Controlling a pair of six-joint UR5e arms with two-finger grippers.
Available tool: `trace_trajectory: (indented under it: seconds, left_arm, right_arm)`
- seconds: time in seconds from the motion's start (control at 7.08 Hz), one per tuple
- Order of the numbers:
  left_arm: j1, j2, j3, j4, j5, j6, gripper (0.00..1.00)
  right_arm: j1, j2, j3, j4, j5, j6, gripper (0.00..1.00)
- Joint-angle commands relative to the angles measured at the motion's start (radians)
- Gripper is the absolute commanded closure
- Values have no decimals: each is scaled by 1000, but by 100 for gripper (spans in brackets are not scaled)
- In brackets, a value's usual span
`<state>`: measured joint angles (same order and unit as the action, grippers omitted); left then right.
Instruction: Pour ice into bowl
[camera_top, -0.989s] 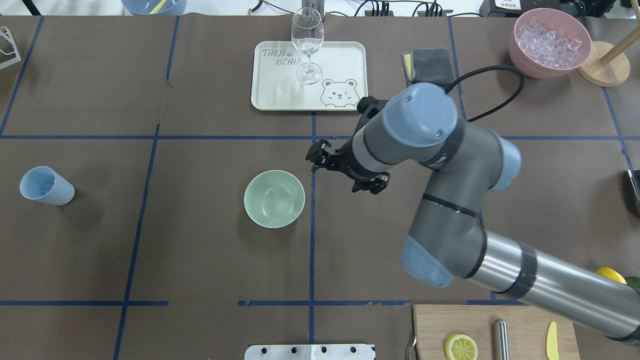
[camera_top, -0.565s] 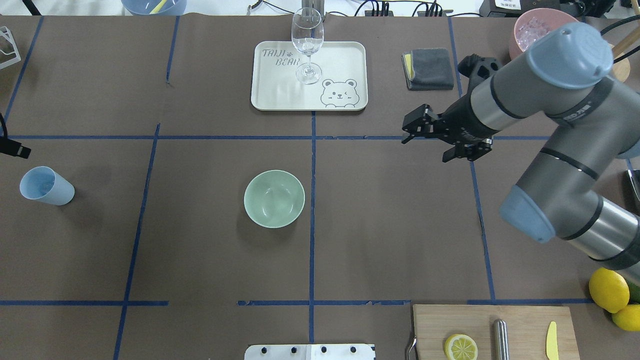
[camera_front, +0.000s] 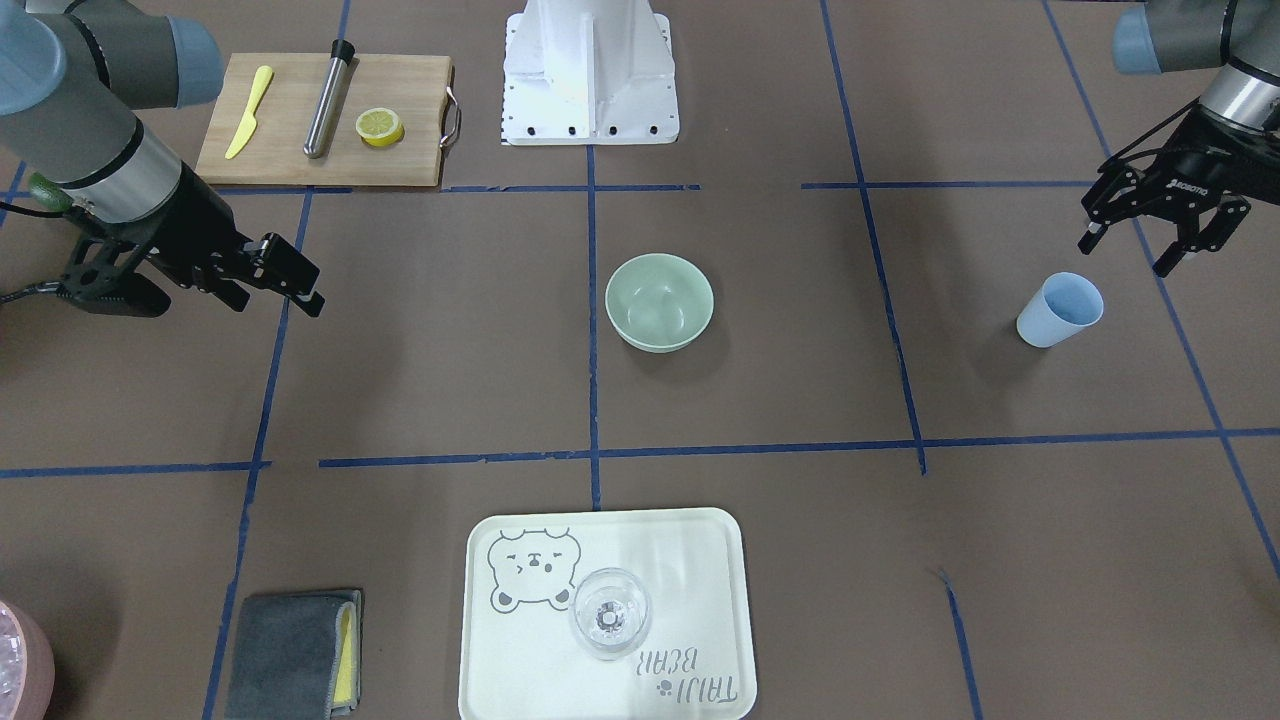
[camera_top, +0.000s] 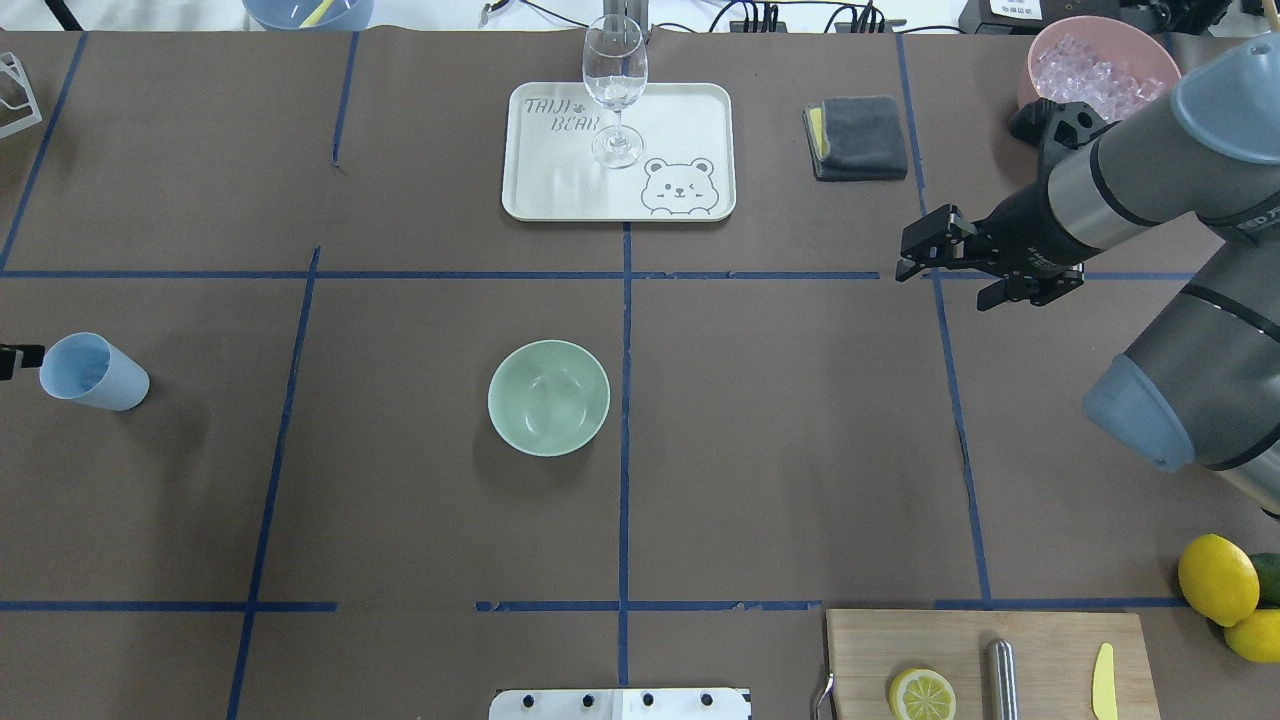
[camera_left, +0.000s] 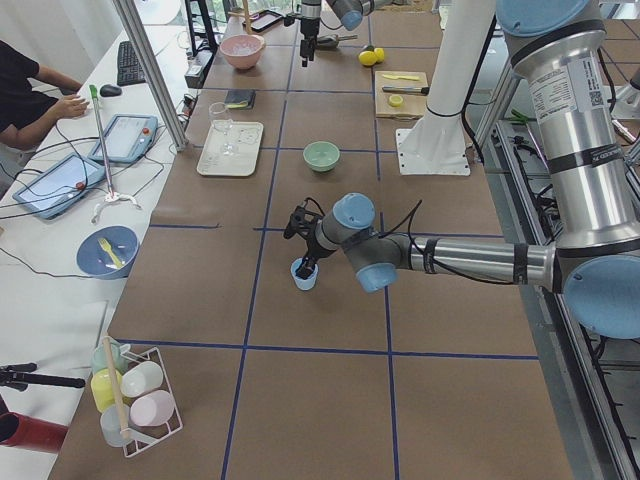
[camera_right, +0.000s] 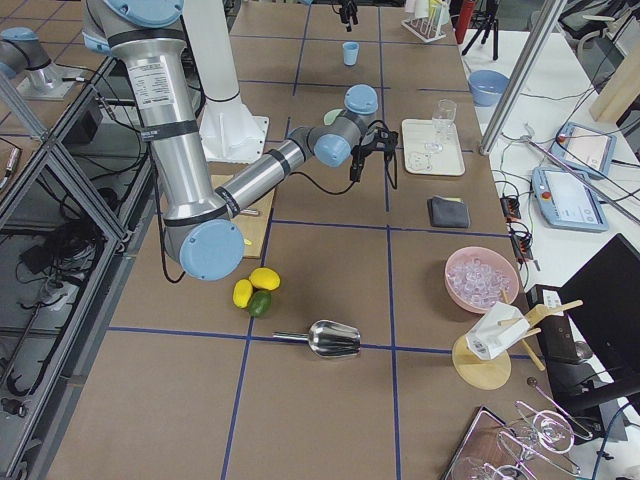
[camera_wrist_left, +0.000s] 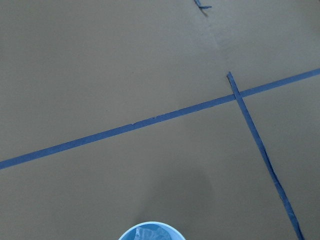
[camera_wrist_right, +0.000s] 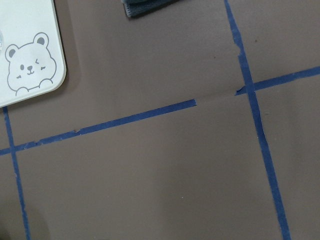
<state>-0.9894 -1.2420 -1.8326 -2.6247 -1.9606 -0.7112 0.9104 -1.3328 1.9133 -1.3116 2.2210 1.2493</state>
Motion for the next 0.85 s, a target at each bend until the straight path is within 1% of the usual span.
trace_trajectory:
  seconds: [0.0, 0.14, 0.28, 0.42, 0.57, 0.71]
  left_arm:
    - [142, 67, -4, -111, 200, -206, 0]
    - [282, 132, -4, -241, 432, -265, 1]
    - [460, 147, 1, -259, 682, -322, 1]
    - [617, 159, 7, -206, 900, -371, 0]
    - [638, 173, 9, -206, 955, -398, 0]
    - [751, 185, 28, -190, 1115, -560, 0]
  right_arm:
    - [8, -12, 9, 0, -4, -8, 0]
    - [8, -17, 19, 0, -7, -8, 0]
    - [10, -29, 41, -1, -11, -8, 0]
    - [10, -40, 52, -2, -9, -8, 0]
    - [8, -42, 50, -3, -11, -8, 0]
    - [13, -45, 56, -3, -11, -8, 0]
